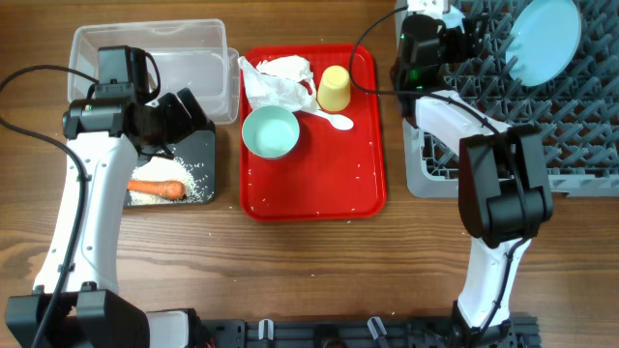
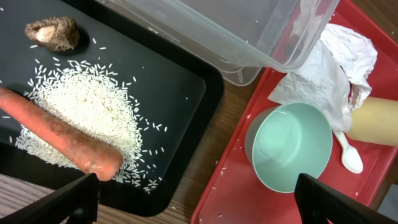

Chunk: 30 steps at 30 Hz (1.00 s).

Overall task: Sort waste into correct bins and load items into the dishwasher rack
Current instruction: 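Place the light-blue bowl into the rack and return to tray, then grasp the green bowl with the right gripper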

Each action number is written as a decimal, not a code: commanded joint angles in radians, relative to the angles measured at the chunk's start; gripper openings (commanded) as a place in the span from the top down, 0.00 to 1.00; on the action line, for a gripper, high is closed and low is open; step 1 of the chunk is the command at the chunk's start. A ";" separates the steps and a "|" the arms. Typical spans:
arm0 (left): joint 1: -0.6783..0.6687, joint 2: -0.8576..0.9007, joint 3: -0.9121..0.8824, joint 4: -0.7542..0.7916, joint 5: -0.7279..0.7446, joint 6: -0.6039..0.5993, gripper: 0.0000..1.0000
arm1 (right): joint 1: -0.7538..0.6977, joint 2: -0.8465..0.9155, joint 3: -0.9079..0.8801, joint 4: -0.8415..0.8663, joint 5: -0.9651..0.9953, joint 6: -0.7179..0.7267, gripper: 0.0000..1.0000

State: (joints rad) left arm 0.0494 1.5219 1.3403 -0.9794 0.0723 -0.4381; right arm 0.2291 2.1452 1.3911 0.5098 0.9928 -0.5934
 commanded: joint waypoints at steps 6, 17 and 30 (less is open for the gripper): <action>-0.002 -0.007 0.013 0.003 -0.014 0.013 0.00 | 0.087 -0.119 -0.005 0.010 0.054 -0.006 0.00; -0.002 -0.007 0.013 0.003 -0.014 0.013 0.00 | 0.287 -0.293 -0.005 -0.660 -0.322 0.573 0.00; -0.002 -0.007 0.013 0.003 -0.014 0.013 0.00 | 0.391 -0.228 -0.028 -0.867 -1.118 1.289 0.25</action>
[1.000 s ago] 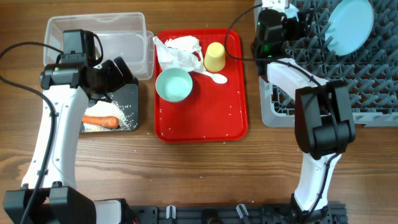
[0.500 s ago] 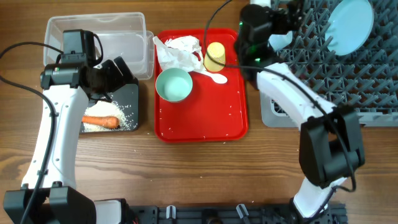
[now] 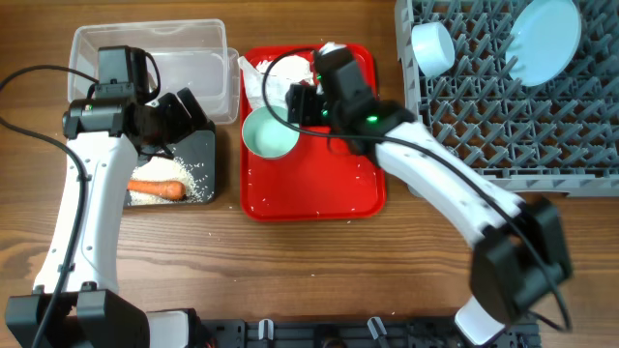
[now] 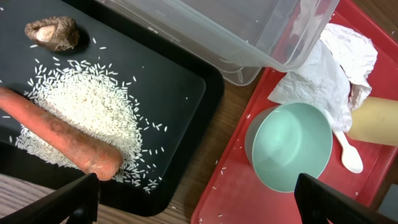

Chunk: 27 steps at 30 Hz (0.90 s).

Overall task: Sort waste into correct bins and load items into the dishwasher rack
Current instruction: 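Grasp the green bowl with the right gripper, then carry the green bowl into the rack and release it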

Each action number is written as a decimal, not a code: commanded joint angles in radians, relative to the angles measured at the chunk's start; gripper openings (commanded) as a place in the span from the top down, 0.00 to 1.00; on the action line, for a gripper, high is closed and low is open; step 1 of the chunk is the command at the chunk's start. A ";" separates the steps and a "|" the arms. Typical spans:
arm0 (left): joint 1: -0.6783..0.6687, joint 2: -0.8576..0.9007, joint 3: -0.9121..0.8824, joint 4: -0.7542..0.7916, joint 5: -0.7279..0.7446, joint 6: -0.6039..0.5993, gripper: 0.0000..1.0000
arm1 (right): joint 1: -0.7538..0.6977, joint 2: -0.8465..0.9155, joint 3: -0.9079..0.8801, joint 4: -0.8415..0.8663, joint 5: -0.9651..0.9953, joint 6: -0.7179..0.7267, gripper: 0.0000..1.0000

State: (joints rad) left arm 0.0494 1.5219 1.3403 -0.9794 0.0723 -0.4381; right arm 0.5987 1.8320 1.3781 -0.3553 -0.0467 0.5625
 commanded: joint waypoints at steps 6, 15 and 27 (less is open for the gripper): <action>-0.002 -0.007 0.013 0.003 -0.014 0.013 0.00 | 0.029 0.190 -0.015 -0.009 -0.126 0.234 0.59; -0.002 -0.007 0.013 0.003 -0.014 0.013 0.00 | 0.030 0.207 -0.015 -0.032 -0.104 0.279 0.96; -0.002 -0.007 0.013 0.003 -0.014 0.013 0.00 | -0.179 -0.098 0.013 -0.260 -0.086 -0.093 0.96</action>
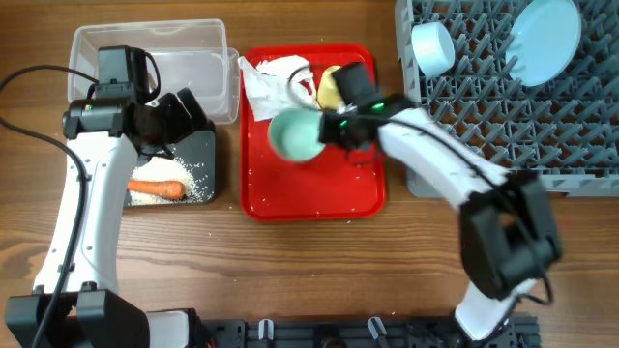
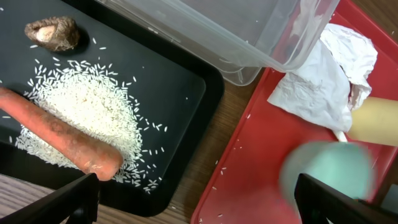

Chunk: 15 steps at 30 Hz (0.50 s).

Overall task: Sort waste into correct bins and load items into the dishwasher rack
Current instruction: 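Carry the green bowl into the rack and release it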

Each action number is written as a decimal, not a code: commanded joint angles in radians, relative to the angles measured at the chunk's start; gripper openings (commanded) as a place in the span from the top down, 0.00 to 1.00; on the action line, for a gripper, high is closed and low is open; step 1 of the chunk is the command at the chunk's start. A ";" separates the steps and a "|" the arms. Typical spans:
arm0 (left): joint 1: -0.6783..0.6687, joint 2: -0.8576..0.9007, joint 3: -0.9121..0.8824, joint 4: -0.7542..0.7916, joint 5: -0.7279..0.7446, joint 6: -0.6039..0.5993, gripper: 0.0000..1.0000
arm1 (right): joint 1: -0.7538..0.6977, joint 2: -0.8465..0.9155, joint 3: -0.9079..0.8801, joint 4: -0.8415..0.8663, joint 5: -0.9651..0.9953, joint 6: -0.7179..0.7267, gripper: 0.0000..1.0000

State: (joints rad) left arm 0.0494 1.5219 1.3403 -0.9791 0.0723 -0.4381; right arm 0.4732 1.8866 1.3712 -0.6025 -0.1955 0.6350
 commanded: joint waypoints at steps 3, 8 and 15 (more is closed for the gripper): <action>-0.002 -0.007 0.013 0.002 -0.014 0.012 0.00 | -0.087 -0.271 0.019 -0.061 0.227 -0.263 0.96; -0.002 -0.007 0.013 0.002 -0.014 0.013 0.00 | -0.133 -0.424 0.019 -0.124 0.951 -0.385 0.96; -0.002 -0.007 0.013 0.002 -0.014 0.013 0.00 | -0.183 -0.355 0.013 -0.089 1.315 -0.555 0.96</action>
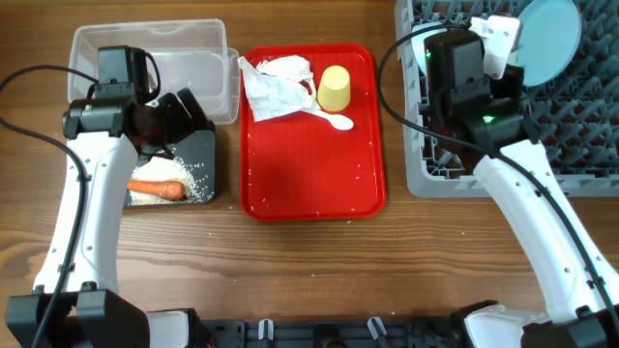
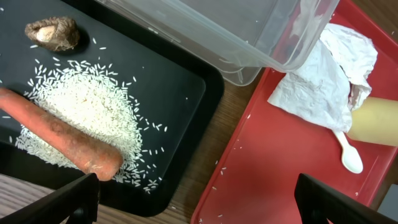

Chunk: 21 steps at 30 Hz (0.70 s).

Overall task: Sort waste into correct bins and load items into the dishwasher rack
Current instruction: 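Carry the green bowl into the rack and release it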

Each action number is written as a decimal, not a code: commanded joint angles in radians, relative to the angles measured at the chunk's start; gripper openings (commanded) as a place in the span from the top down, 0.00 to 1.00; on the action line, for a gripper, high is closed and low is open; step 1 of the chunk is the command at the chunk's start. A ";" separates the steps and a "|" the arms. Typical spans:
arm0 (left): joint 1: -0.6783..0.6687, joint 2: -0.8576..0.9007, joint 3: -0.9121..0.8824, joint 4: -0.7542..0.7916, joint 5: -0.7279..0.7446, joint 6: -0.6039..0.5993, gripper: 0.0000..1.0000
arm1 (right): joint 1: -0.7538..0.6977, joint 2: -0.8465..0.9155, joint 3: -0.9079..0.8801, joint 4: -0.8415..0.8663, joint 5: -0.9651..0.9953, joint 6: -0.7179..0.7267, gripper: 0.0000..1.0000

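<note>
The red tray (image 1: 309, 184) holds crumpled white paper (image 1: 276, 77), a yellow cup (image 1: 334, 89) and a white spoon (image 1: 336, 121). The left wrist view shows the same paper (image 2: 323, 81), cup (image 2: 376, 121) and spoon (image 2: 349, 158). No teal bowl shows in either view. My left gripper (image 1: 179, 116) hangs open over the black tray (image 1: 198, 145), and its fingertips (image 2: 81, 199) sit wide apart with nothing between them. My right arm's wrist (image 1: 456, 63) is over the left end of the grey dishwasher rack (image 1: 561, 126). Its fingers are hidden beneath it.
On the black tray (image 2: 186, 93) lie a carrot (image 2: 62, 140), spilled rice (image 2: 87, 112) and a brown scrap (image 2: 53, 32). A clear plastic bin (image 1: 193, 48) stands behind it. A teal plate (image 1: 549, 39) stands upright in the rack.
My right arm has gone from above the red tray, where it held the teal bowl, to the rack's left end. The bowl is out of sight. The left arm is unmoved.
First my right gripper was at the rack's left end, with the teal bowl on the red tray. Then it reached the bowl on the tray, leaving a white cup in the rack. Then it held the bowl tilted above the tray. Now it is back over the rack.
</note>
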State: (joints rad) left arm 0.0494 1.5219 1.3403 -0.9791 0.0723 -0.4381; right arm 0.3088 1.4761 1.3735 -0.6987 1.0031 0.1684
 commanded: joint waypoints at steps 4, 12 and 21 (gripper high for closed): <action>-0.002 -0.007 0.013 0.002 -0.014 0.013 0.00 | -0.020 0.168 0.010 0.016 0.165 -0.150 0.96; -0.002 -0.007 0.013 0.002 -0.014 0.013 0.00 | -0.018 0.322 0.010 0.093 0.198 -0.330 0.96; -0.002 -0.007 0.013 0.002 -0.014 0.013 0.00 | 0.042 0.340 0.009 0.122 0.137 -0.353 0.96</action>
State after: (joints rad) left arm 0.0494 1.5219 1.3403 -0.9791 0.0723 -0.4381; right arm 0.3145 1.7901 1.3731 -0.5888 1.1538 -0.1780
